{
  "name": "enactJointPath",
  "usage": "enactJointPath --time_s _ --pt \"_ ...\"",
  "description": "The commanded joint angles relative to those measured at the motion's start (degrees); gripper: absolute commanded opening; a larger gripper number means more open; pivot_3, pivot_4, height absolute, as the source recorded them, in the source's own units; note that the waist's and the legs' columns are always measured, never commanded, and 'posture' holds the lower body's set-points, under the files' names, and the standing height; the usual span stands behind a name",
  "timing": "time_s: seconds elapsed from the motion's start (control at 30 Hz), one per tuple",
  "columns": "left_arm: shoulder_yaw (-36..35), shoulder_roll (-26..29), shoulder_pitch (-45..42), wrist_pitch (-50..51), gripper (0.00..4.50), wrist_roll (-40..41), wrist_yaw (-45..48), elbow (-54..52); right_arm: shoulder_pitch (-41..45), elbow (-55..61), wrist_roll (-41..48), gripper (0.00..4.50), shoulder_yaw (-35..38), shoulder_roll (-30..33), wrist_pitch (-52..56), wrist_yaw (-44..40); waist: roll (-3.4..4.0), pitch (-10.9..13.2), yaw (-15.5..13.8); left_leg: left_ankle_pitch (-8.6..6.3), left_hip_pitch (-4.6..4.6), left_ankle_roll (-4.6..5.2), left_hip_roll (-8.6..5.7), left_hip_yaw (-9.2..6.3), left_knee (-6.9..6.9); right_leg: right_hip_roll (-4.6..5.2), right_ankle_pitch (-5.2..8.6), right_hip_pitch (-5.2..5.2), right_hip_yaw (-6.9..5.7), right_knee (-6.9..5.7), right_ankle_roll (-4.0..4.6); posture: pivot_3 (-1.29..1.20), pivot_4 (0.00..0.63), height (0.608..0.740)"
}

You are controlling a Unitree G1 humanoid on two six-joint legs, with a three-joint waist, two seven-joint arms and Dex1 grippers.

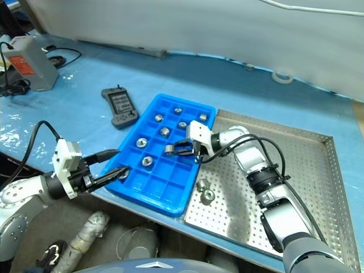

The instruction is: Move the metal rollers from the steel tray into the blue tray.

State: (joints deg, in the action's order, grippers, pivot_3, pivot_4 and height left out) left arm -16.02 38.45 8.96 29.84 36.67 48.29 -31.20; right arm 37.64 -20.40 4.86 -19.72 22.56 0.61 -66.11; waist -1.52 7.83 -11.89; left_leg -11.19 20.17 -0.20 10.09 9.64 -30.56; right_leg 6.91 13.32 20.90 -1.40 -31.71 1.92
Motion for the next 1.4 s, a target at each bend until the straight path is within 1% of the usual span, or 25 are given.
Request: enactJointPath --time_s 0.03,0.23,0.3,0.37,0.47,0.57,0.7,0.77,0.87,0.93,1.03,1.13,1.23,1.3,1.4 --pt "1.3 0.9 -2.0 -1.2 3.35 -0.5 0.8 0.5 0.9 -0.5 -0.8 0.61 1.6 -0.1 -2.3 1.8 0.00 0.0 0.0 0.01 0.00 -0.02 0.04 0.00 0.00 -0.10 0.00 0.00 0.01 0.00 0.00 0.37 0.150 0.740" --pt "2.6 1.5 -4.8 -1.6 3.35 -1.2 1.9 3.3 -1.1 1.1 -1.3 0.61 0.7 1.2 -4.5 0.1 -0.04 0.0 0.2 0.22 -0.02 -0.46 0.55 0.02 0.03 -0.58 -0.02 0.02 0.03 0.00 -0.03 0.33 0.150 0.740" --pt "2.9 1.8 -5.7 -2.0 3.39 -1.6 2.5 4.6 -2.0 2.4 -0.1 1.35 1.0 0.8 -3.2 -0.5 -0.06 0.0 0.3 0.31 -0.07 -0.66 0.70 0.07 0.14 -0.70 -0.05 0.06 0.02 -0.01 -0.08 0.33 0.150 0.740" --pt "3.1 2.1 -6.6 -2.3 3.39 -2.0 3.0 5.7 -1.7 2.7 0.0 1.94 1.9 -0.3 -0.7 1.9 -0.06 0.0 0.3 0.38 -0.12 -0.78 0.80 0.14 0.25 -0.77 -0.07 0.07 -0.02 -0.01 -0.12 0.31 0.150 0.740" --pt "3.7 2.4 -8.6 -2.6 3.39 -2.4 3.9 7.6 -1.7 4.0 -1.0 1.94 2.4 0.7 -1.2 2.7 -0.07 0.0 0.5 0.50 -0.12 -0.98 0.85 0.19 0.34 -0.83 -0.15 0.15 -0.02 -0.04 -0.25 0.29 0.150 0.740" --pt "4.3 2.6 -10.6 -3.0 3.39 -2.8 4.7 9.5 -2.4 7.6 1.1 1.94 4.4 2.0 1.5 2.7 -0.08 0.0 0.6 0.51 -0.13 -1.00 0.82 0.26 0.33 -0.83 -0.17 0.14 -0.01 -0.05 -0.28 0.25 0.150 0.740" --pt "7.0 2.2 -14.0 -3.5 3.39 -3.2 6.8 11.8 -4.5 11.9 1.9 1.94 7.3 6.2 4.3 3.0 -0.12 -0.1 0.7 0.51 -0.14 -0.99 0.75 0.32 0.32 -0.80 -0.18 0.07 0.03 -0.04 -0.29 0.20 0.150 0.740" --pt "8.6 1.9 -16.3 -3.3 3.39 -3.0 8.2 13.5 -7.0 17.8 4.7 1.94 9.4 8.9 8.9 2.0 -0.15 -0.1 1.0 0.51 -0.13 -0.99 0.73 0.33 0.31 -0.80 -0.19 0.05 0.05 -0.03 -0.30 0.15 0.150 0.740" --pt "12.6 2.2 -19.6 -0.9 3.39 -2.2 12.4 16.4 -14.3 28.5 9.1 1.94 12.7 14.2 16.2 0.7 -0.26 -0.2 1.9 0.51 -0.13 -0.99 0.74 0.33 0.32 -0.81 -0.21 0.03 0.06 -0.02 -0.35 0.07 0.150 0.740" --pt "15.8 1.9 -21.6 -1.3 3.39 -3.6 14.7 18.0 -20.2 33.7 9.5 1.94 13.6 17.5 18.2 0.8 -0.24 -0.2 2.5 0.49 -0.17 -0.96 0.73 0.35 0.33 -0.81 -0.24 0.02 0.09 0.00 -0.39 0.02 0.150 0.740" --pt "19.6 -0.6 -26.2 -3.1 3.39 -6.1 16.0 22.3 -28.3 39.7 9.6 1.94 15.0 20.7 19.9 2.4 -0.23 -0.2 3.9 0.48 -0.19 -0.93 0.76 0.36 0.37 -0.81 -0.23 0.00 0.08 0.05 -0.41 -0.02 0.150 0.740" --pt "21.8 -2.8 -30.3 -4.9 3.39 -8.2 17.2 27.0 -32.7 44.7 10.7 1.94 15.4 20.8 23.0 4.7 -0.23 -0.3 5.7 0.50 -0.20 -0.98 0.78 0.37 0.35 -0.81 -0.23 0.04 0.09 0.05 -0.42 -0.03 0.150 0.740" --pt "23.0 -3.8 -32.2 -6.0 3.39 -9.2 18.8 29.1 -36.2 46.7 10.9 1.94 13.4 19.9 23.7 5.9 -0.28 -0.3 7.7 0.53 -0.37 -1.02 0.84 0.33 0.35 -0.80 -0.33 -0.02 0.15 0.04 -0.58 -0.06 0.150 0.740" --pt "23.2 -4.1 -32.7 -6.1 3.39 -9.4 19.3 29.4 -37.2 44.1 10.1 1.94 11.9 18.5 22.1 6.4 -0.36 -0.4 8.3 0.47 -0.46 -0.92 0.86 0.35 0.38 -0.80 -0.33 -0.06 0.15 0.05 -0.58 -0.05 0.150 0.740" --pt "22.5 -3.4 -32.0 -5.9 3.39 -9.4 19.8 29.2 -36.0 39.4 8.5 1.94 10.1 17.8 20.0 6.2 -0.34 -0.4 8.8 0.40 -0.39 -0.80 0.86 0.37 0.39 -0.79 -0.33 0.02 0.14 0.05 -0.57 -0.04 0.150 0.740"
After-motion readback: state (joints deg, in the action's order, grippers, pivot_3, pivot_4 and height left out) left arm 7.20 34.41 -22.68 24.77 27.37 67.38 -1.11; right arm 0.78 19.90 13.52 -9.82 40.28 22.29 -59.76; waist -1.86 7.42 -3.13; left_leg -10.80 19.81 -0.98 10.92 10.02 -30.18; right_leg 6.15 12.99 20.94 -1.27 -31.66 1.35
